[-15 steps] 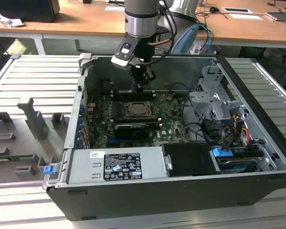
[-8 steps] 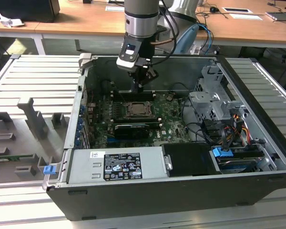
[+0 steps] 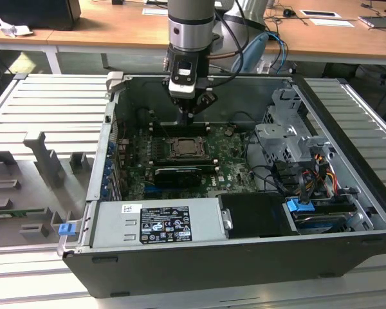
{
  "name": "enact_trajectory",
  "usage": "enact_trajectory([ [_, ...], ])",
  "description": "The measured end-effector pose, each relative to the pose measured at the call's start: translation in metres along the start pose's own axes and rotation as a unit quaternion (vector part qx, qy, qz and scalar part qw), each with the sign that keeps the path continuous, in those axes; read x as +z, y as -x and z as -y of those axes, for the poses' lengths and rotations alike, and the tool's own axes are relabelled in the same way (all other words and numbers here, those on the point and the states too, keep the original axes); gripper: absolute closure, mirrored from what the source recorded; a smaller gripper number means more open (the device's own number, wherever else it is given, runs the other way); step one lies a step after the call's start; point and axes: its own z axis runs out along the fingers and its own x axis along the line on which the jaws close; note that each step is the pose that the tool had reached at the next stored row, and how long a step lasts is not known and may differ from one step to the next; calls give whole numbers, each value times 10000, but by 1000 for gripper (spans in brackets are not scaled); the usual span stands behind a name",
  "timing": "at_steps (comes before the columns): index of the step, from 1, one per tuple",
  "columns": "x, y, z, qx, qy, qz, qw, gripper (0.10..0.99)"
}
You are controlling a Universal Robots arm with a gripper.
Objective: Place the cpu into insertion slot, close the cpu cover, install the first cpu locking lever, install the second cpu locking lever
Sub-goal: 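Install the first cpu locking lever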
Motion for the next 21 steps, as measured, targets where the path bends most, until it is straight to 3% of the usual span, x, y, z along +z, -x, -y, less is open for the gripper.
enact_trajectory([
  [2,0,0,0,-215,7,-4,9998,980],
  [4,0,0,0,-549,17,-9,9985,980],
  [6,0,0,0,-960,30,-16,9954,980],
  [8,0,0,0,-1154,36,-20,9933,980],
  [11,0,0,0,-1521,40,-40,9884,980],
  [15,1,0,0,-1716,28,-115,9851,980],
  [17,1,-1,1,-1814,34,-120,9833,980],
  [19,2,-2,1,-2115,41,-125,9773,980],
  [21,3,-1,1,-2477,49,-130,9687,980],
])
